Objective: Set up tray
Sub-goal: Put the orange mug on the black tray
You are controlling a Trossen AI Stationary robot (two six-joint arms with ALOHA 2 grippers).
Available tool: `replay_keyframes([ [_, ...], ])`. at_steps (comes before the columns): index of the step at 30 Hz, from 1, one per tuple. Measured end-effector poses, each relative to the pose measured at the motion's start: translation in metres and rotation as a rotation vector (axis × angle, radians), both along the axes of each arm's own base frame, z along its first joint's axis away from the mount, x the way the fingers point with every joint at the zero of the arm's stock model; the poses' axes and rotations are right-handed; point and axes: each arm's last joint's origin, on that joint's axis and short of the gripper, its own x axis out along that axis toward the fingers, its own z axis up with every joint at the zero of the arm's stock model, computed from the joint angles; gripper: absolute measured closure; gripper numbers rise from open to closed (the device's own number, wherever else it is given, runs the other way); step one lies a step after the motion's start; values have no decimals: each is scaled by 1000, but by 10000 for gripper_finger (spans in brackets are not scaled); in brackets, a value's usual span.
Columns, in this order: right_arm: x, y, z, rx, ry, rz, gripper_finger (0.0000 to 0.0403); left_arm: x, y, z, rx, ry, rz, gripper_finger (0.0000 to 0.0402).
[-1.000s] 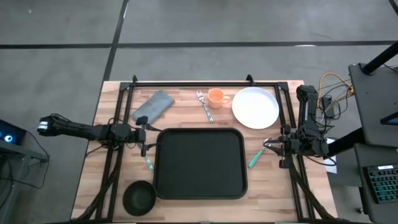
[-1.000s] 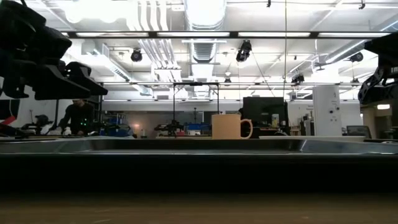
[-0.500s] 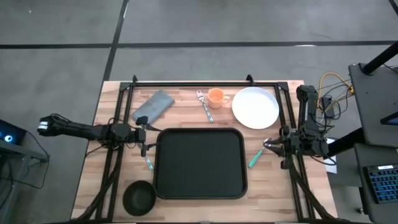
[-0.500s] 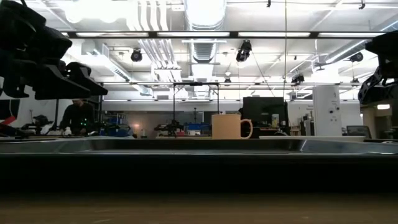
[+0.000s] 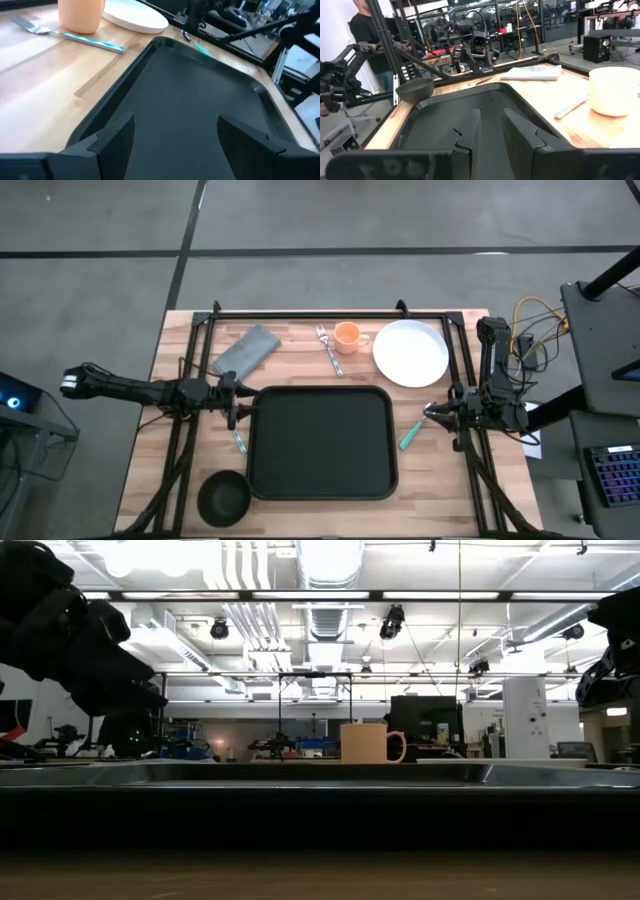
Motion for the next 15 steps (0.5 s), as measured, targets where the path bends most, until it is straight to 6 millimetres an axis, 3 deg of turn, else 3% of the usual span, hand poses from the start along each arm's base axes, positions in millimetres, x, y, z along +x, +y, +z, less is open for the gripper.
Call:
replay_keyframes([
  [15, 0, 0, 0, -5, 0, -1, 319, 0, 0, 1, -1, -15, 1, 140],
])
